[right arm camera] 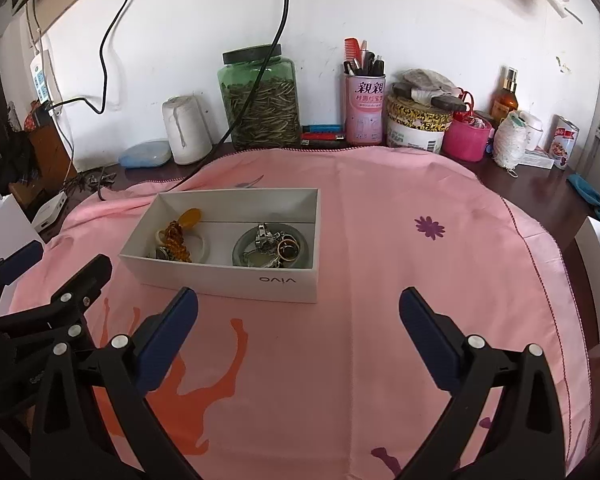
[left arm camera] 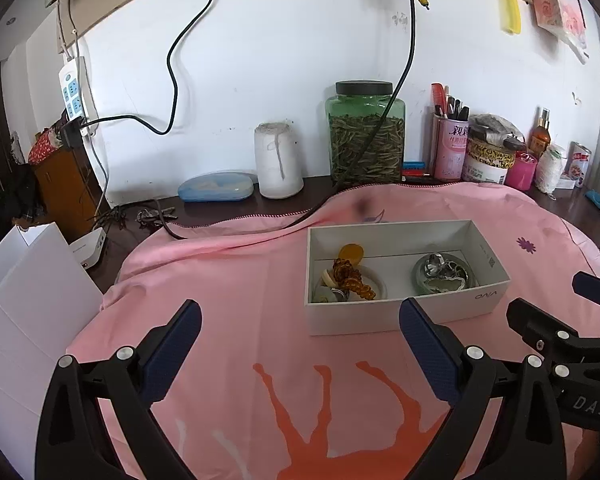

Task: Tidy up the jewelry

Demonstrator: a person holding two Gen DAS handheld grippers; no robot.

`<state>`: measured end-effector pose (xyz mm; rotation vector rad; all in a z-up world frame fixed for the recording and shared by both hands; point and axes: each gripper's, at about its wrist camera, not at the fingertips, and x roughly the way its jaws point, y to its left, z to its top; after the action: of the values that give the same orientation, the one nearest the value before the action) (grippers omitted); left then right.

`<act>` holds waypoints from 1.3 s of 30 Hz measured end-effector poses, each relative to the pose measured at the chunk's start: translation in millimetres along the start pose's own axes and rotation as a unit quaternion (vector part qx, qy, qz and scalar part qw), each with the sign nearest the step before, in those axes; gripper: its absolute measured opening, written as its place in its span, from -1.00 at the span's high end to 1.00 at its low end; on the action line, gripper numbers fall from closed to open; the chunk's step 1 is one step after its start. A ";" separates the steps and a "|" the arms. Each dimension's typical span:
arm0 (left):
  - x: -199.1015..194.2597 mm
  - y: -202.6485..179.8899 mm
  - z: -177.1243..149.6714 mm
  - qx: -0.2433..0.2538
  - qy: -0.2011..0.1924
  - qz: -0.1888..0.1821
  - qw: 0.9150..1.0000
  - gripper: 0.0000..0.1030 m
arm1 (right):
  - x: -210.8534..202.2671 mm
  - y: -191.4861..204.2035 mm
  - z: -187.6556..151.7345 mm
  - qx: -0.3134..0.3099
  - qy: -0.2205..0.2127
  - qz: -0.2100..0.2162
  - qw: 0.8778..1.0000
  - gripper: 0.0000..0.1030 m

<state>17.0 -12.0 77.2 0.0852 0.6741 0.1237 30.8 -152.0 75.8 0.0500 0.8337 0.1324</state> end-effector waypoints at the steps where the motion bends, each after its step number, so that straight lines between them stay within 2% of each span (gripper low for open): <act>1: 0.1 -0.3 -0.2 0.000 0.000 -0.001 1.000 -0.89 | -0.7 0.1 -0.1 0.000 -0.001 0.000 1.000 -0.87; 39: 7.6 0.1 -2.9 -0.006 0.015 -0.005 1.000 -0.89 | -1.6 2.3 -0.6 0.000 -0.002 0.001 1.000 -0.87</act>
<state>21.0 -10.7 70.2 0.0692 0.7042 0.1191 29.1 -150.0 76.8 0.0521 0.8300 0.1339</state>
